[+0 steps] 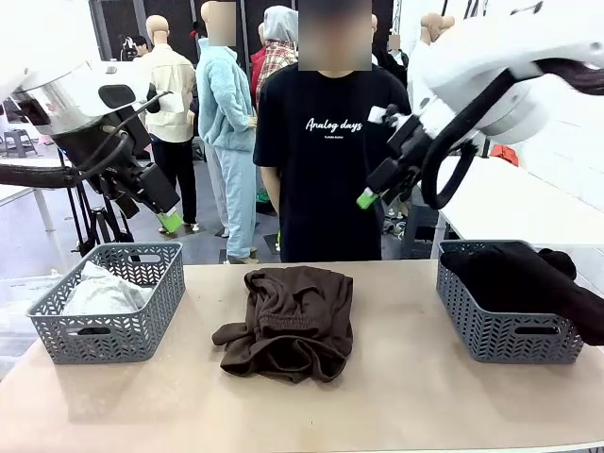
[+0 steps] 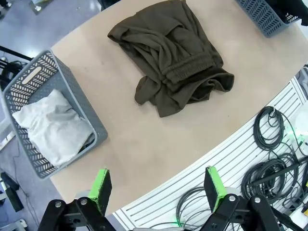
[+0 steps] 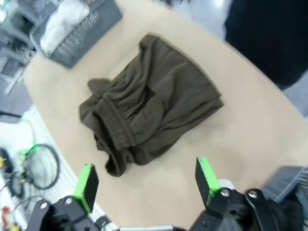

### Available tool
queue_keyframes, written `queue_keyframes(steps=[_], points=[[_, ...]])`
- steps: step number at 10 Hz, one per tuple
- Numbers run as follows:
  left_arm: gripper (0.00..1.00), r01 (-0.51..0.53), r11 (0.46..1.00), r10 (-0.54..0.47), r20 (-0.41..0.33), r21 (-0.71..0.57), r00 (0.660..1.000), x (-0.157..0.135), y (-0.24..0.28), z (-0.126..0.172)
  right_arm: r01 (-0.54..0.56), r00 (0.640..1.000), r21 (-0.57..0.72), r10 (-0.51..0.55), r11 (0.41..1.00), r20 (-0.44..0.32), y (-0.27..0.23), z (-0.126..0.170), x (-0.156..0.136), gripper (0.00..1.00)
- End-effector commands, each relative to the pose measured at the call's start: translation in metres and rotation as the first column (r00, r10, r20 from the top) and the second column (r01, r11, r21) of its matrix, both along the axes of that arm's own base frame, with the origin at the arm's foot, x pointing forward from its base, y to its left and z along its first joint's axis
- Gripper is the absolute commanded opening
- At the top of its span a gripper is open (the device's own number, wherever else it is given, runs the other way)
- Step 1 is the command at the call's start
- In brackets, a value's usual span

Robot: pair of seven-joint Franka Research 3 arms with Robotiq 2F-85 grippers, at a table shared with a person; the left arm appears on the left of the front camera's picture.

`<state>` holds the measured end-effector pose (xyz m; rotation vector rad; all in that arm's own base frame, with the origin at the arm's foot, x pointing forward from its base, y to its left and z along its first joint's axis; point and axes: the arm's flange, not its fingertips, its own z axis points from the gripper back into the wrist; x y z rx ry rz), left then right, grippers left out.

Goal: Sort the tops and bottoms.
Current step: Lift clothes from the center of the table with your right hand.

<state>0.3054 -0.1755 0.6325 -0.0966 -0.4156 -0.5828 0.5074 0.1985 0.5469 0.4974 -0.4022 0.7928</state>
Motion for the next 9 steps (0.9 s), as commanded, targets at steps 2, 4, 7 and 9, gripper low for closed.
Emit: queue_keyframes(steps=[2,4,7,9], points=[[1.00,-0.004,1.000,0.004,0.017,0.008,1.000,0.001,0.002,-0.002,-0.105,0.991,-0.044,0.101,0.994,-0.085,0.017,-0.034,0.001,1.00],[1.00,-0.004,1.000,0.004,0.017,0.008,1.000,0.001,0.002,-0.002,-0.104,0.988,-0.022,0.101,0.994,-0.117,-0.014,-0.037,-0.001,1.00],[1.00,-0.004,1.000,0.004,0.017,0.008,1.000,0.001,0.002,-0.002,-0.079,0.992,-0.035,0.075,0.996,-0.103,0.024,-0.042,-0.001,1.00],[1.00,-0.004,1.000,0.004,0.017,0.008,1.000,0.001,0.002,-0.002,-0.079,0.992,-0.035,0.075,0.996,-0.103,0.024,-0.042,-0.001,1.00]])
